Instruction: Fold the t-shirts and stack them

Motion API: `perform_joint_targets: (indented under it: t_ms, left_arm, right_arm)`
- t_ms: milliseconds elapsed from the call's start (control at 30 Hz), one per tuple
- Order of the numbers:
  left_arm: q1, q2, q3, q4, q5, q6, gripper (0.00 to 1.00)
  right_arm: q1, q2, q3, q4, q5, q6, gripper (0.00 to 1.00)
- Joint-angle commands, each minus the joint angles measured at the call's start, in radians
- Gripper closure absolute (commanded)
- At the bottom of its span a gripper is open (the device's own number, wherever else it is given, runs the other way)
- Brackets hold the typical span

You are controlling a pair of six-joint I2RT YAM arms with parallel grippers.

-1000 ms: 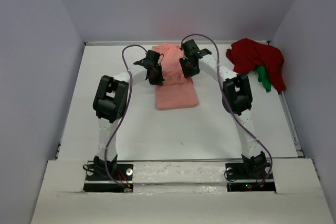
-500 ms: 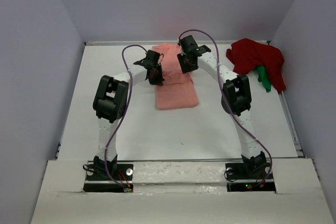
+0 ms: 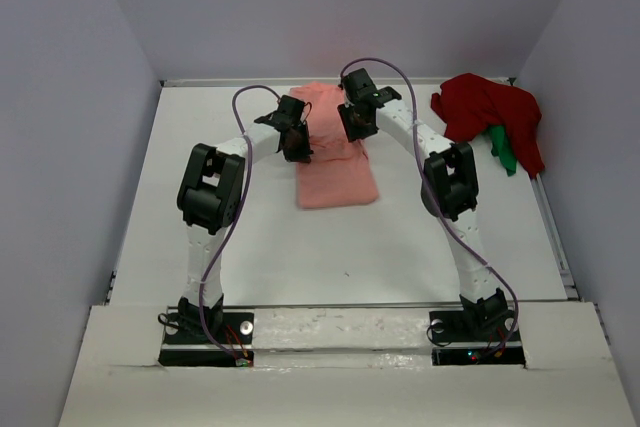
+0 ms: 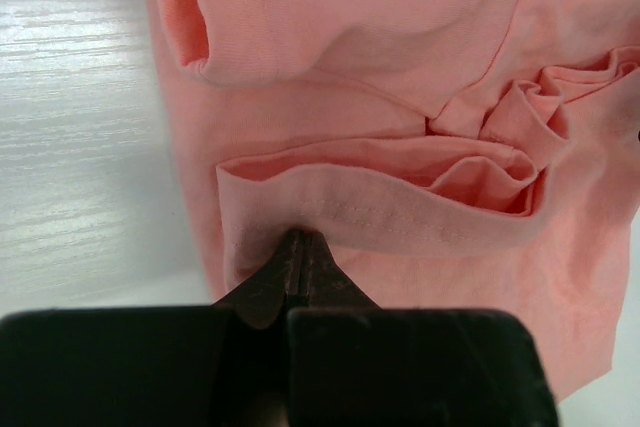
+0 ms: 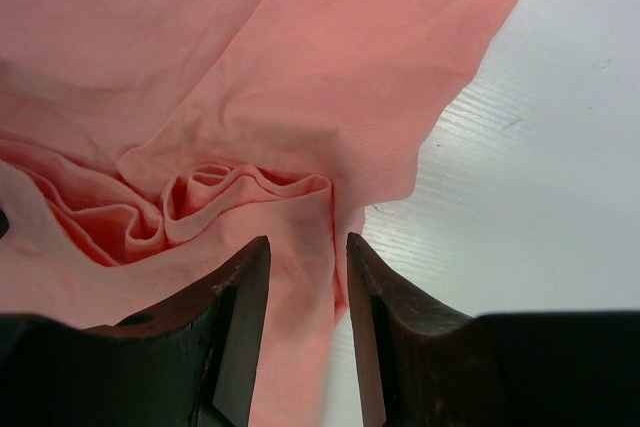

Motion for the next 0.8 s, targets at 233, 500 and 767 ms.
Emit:
perform_joint_targets:
  t_ms: [233, 500, 767]
  left_arm:
    - [0.006, -0.015, 0.03, 0.006, 0.018, 0.005, 1.0]
    - [0.007, -0.018, 0.031, 0.003, 0.02, 0.009, 1.0]
    - [0.009, -0.027, 0.033, -0.002, 0.018, 0.011, 1.0]
  right_arm:
    - [0.016, 0.032, 0.057, -0.009, -0.021, -0.004, 0.58]
    - [0.016, 0.047, 0.024, 0.011, -0.019, -0.009, 0.58]
    - [0.016, 0.055, 0.02, 0.025, -0.01, 0.002, 0.58]
